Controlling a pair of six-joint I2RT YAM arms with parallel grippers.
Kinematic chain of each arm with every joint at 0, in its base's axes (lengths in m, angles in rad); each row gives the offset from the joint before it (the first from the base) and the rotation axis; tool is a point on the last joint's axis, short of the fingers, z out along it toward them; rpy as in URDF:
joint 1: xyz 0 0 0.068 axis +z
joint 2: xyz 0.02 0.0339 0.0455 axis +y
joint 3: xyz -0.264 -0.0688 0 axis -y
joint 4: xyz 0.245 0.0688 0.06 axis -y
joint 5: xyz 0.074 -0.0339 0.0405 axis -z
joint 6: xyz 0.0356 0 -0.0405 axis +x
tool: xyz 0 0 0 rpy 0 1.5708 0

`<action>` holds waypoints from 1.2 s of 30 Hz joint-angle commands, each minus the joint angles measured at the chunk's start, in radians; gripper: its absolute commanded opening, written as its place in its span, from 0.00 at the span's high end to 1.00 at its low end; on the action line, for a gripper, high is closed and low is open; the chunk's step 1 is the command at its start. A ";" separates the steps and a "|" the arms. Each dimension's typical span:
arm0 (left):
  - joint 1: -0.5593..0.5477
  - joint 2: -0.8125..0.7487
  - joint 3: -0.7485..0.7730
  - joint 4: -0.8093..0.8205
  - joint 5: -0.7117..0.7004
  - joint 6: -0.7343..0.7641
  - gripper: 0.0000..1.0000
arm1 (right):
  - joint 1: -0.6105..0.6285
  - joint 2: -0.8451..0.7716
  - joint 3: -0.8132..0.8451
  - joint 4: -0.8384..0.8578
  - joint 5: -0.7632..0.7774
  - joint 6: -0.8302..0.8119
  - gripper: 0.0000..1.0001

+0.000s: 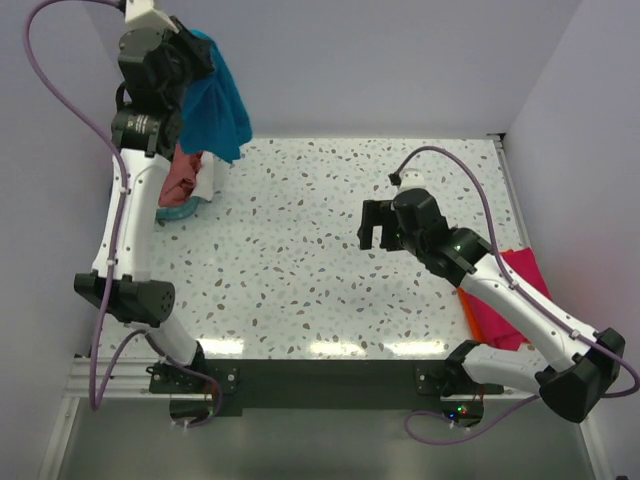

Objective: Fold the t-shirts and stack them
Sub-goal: Move the tshirt to the center of the board

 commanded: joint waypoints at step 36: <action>-0.594 -0.350 -1.308 0.271 0.123 -0.227 0.56 | -0.111 0.306 -0.093 0.145 0.150 0.127 0.08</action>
